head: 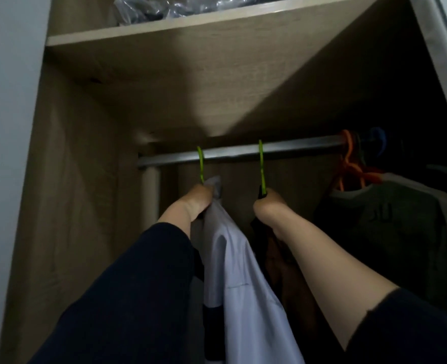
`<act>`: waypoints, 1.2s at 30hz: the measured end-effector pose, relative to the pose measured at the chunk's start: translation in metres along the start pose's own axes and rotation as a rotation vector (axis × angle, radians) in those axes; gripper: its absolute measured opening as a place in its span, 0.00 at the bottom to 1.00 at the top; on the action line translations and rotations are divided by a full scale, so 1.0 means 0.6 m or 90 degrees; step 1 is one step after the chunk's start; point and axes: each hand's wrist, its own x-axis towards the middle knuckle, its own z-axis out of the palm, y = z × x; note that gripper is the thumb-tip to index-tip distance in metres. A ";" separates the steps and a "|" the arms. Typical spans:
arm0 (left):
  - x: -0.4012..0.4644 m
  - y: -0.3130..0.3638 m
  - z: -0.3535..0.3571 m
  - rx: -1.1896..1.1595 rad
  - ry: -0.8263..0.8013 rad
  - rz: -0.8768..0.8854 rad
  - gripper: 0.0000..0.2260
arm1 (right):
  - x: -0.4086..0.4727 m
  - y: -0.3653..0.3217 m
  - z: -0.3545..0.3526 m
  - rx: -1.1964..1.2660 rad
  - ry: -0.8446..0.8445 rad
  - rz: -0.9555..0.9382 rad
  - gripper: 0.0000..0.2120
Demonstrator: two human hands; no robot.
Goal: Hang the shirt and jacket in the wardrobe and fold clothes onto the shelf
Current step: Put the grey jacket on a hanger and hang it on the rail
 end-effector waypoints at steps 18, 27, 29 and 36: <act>-0.205 -0.123 0.013 -0.116 0.079 0.134 0.36 | -0.203 0.057 0.015 -0.117 0.025 -0.036 0.44; -0.364 -0.221 -0.014 0.035 0.147 0.161 0.37 | -0.339 0.135 0.022 -0.206 0.026 -0.109 0.44; -0.409 -0.229 -0.030 0.080 0.179 0.146 0.33 | -0.374 0.143 0.020 -0.230 0.038 -0.137 0.42; -0.619 -0.244 -0.084 0.352 0.367 0.017 0.19 | -0.526 0.174 0.002 -0.234 -0.031 -0.170 0.42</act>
